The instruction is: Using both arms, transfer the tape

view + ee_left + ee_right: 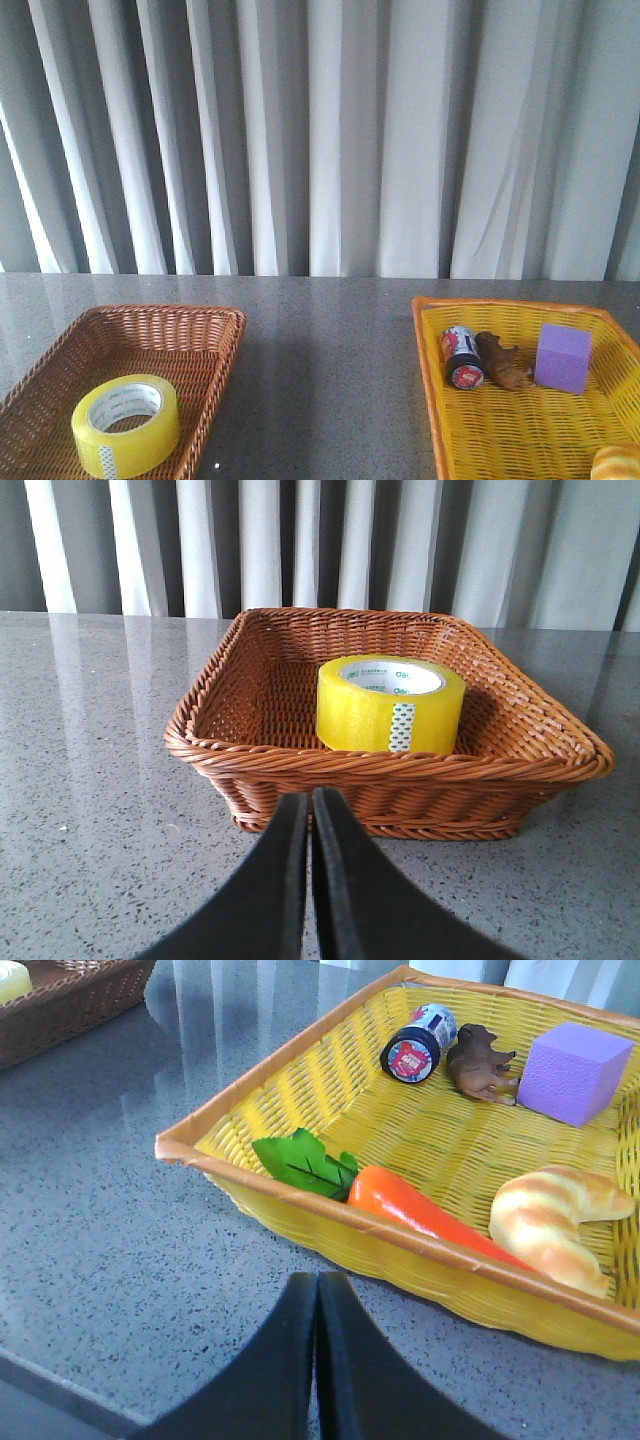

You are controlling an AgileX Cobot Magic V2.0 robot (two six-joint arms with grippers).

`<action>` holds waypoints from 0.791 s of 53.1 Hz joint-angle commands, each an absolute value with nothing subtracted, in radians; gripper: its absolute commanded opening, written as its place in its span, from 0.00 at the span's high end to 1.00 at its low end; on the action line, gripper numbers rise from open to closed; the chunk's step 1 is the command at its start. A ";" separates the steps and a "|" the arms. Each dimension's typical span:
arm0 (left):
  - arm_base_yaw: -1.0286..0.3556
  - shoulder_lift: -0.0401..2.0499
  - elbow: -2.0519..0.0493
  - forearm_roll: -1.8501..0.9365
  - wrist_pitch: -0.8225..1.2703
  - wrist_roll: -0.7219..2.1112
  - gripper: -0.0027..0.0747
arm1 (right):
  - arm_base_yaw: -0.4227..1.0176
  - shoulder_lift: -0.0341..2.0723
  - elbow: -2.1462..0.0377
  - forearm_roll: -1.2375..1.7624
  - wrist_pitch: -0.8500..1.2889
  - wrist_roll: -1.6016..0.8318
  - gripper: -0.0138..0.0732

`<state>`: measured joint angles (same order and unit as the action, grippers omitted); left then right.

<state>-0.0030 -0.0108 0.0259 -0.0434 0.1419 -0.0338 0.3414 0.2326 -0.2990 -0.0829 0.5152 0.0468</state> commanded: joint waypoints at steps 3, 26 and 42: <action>-0.011 -0.026 -0.002 -0.045 0.067 -0.042 0.97 | 0.335 0.175 -0.203 -0.100 0.314 0.047 0.85; -0.011 -0.026 -0.002 -0.045 0.067 -0.042 0.97 | -0.034 0.000 0.035 0.000 0.077 0.080 0.85; -0.011 -0.026 -0.002 -0.045 0.067 -0.042 0.97 | -0.039 -0.025 0.035 0.007 0.093 0.100 0.85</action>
<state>-0.0030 -0.0108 0.0259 -0.0425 0.1419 -0.0338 -0.0318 -0.0129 0.0274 -0.0084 0.1676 0.0984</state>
